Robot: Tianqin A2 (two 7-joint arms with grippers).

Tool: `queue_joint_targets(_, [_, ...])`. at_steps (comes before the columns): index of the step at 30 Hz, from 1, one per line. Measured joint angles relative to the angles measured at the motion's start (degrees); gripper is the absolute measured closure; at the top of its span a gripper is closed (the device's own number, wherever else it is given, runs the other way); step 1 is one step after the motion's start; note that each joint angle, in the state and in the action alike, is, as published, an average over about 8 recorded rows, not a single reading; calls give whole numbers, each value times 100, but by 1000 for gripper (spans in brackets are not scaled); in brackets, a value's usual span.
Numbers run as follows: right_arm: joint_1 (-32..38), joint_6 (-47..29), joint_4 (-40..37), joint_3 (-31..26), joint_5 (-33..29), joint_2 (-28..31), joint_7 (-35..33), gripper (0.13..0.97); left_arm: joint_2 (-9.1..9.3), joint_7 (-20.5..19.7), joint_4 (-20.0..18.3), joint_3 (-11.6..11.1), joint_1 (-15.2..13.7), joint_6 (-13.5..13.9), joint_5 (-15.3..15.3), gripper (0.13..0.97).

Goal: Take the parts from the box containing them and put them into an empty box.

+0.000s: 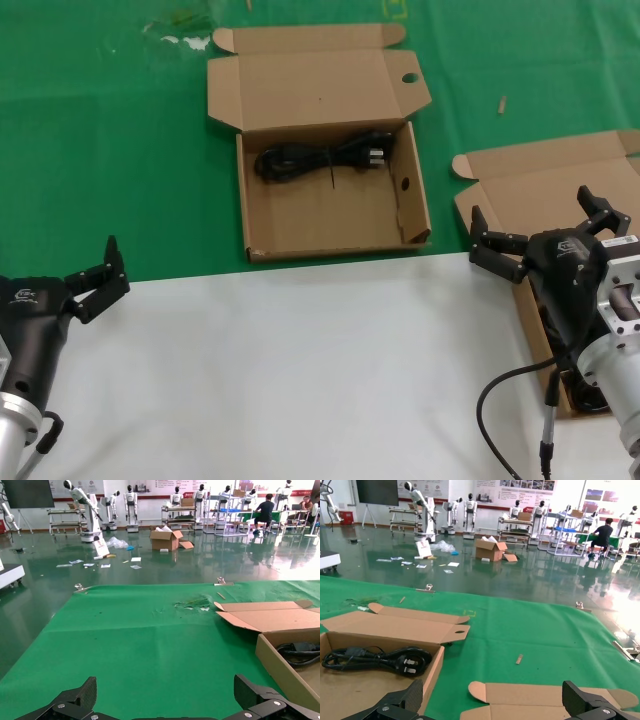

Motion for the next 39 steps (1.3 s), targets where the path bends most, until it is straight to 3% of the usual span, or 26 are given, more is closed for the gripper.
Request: queue_joint_targets(39, [0, 0, 0, 0, 0, 0, 0, 129, 0, 0, 0, 0, 0, 0, 0, 132])
